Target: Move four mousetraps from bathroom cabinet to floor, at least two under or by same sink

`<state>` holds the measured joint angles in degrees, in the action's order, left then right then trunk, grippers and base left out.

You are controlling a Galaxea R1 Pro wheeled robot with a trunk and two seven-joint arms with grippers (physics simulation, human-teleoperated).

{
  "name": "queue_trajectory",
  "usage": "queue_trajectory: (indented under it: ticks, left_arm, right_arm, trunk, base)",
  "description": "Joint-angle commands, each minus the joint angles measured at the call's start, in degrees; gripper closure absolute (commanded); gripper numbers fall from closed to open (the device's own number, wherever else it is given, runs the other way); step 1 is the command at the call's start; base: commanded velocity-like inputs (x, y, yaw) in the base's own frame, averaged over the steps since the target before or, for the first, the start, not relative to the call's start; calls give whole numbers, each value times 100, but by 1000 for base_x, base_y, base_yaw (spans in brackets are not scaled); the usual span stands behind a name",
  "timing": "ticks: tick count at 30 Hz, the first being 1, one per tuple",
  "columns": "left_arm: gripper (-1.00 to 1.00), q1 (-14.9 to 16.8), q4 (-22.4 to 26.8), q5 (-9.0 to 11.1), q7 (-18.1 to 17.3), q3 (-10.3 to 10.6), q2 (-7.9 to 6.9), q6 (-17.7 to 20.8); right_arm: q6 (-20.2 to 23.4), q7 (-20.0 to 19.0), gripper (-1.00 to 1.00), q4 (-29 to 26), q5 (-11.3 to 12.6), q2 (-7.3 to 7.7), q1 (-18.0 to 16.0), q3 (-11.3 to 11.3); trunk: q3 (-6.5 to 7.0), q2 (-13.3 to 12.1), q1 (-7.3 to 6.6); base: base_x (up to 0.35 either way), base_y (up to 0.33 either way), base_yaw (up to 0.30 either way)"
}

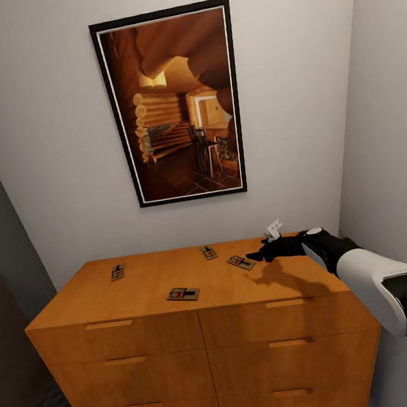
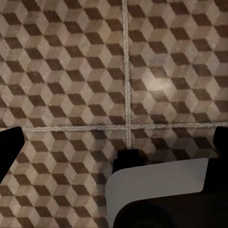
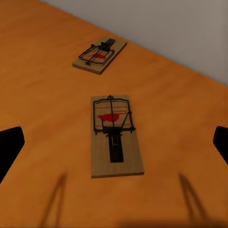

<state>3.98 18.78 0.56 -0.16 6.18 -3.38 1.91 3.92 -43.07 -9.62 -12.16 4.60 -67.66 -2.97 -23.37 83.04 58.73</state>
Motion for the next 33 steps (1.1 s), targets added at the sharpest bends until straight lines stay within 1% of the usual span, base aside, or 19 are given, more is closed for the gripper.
queue_trajectory:
  ticks: [1,14,25,33]
  left_arm:
    - [-100,1,2,6,-2,28,-5,20]
    - [-100,3,-65,6,-9,24,-5,20]
    - [-100,-1,-68,1,-10,29,-5,20]
    - [-100,1,-68,0,-10,32,-5,20]
  right_arm:
    - [42,-13,-100,-3,21,1,-2,-28]
    - [49,15,-100,13,14,-1,-2,-28]
    - [89,563,-100,13,9,-9,-4,-35]
    - [104,646,-100,6,-1,-3,-3,-36]
  trunk:
    - [-7,4,0]
    - [-7,4,0]
    - [-7,4,0]
    - [-7,4,0]
  base:
    - [0,0,0]
    - [0,0,0]
    - [0,0,0]
    - [0,0,0]
